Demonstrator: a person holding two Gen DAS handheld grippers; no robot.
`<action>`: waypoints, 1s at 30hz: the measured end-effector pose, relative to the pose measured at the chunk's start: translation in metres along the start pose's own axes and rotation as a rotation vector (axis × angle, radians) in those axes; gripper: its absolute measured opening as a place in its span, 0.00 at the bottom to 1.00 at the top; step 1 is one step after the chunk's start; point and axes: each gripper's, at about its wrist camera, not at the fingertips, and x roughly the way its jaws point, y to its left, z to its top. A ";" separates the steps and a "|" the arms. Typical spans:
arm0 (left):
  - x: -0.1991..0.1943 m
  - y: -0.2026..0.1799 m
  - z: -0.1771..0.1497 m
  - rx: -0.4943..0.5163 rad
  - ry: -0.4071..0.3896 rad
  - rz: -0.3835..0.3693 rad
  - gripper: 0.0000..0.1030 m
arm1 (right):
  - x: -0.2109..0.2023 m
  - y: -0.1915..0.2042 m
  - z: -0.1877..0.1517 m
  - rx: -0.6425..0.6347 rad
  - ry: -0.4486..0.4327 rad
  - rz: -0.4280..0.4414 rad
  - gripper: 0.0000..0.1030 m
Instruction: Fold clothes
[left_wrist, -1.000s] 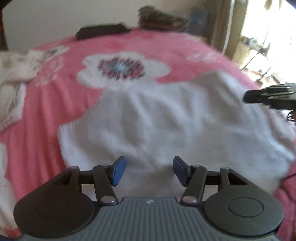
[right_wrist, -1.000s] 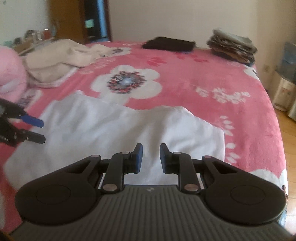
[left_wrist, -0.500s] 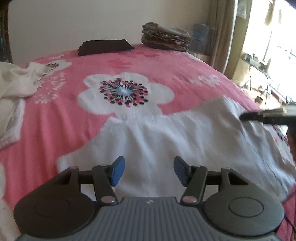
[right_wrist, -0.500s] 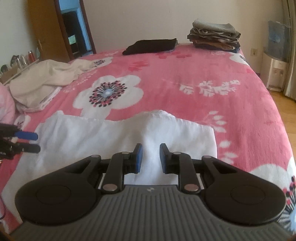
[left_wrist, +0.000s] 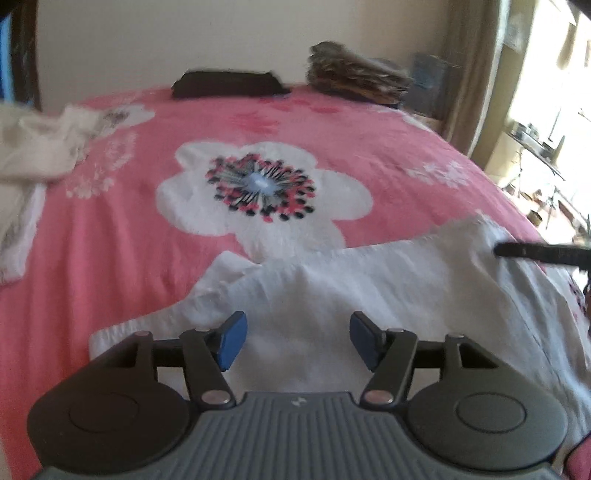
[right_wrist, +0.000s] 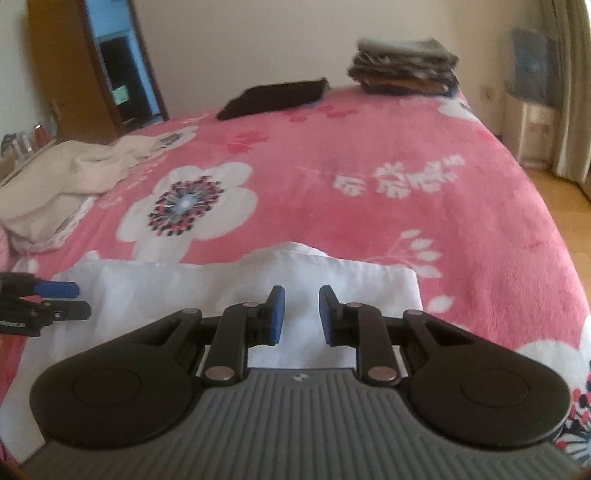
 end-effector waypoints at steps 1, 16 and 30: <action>0.004 0.002 0.001 -0.016 0.015 0.004 0.62 | 0.002 -0.002 -0.001 0.017 0.006 -0.005 0.18; -0.072 -0.007 -0.002 -0.132 0.066 0.074 0.85 | -0.057 0.021 -0.011 0.105 0.039 0.067 0.42; -0.101 -0.046 -0.048 -0.146 0.183 0.058 0.96 | -0.084 0.060 -0.025 0.045 0.076 0.110 0.64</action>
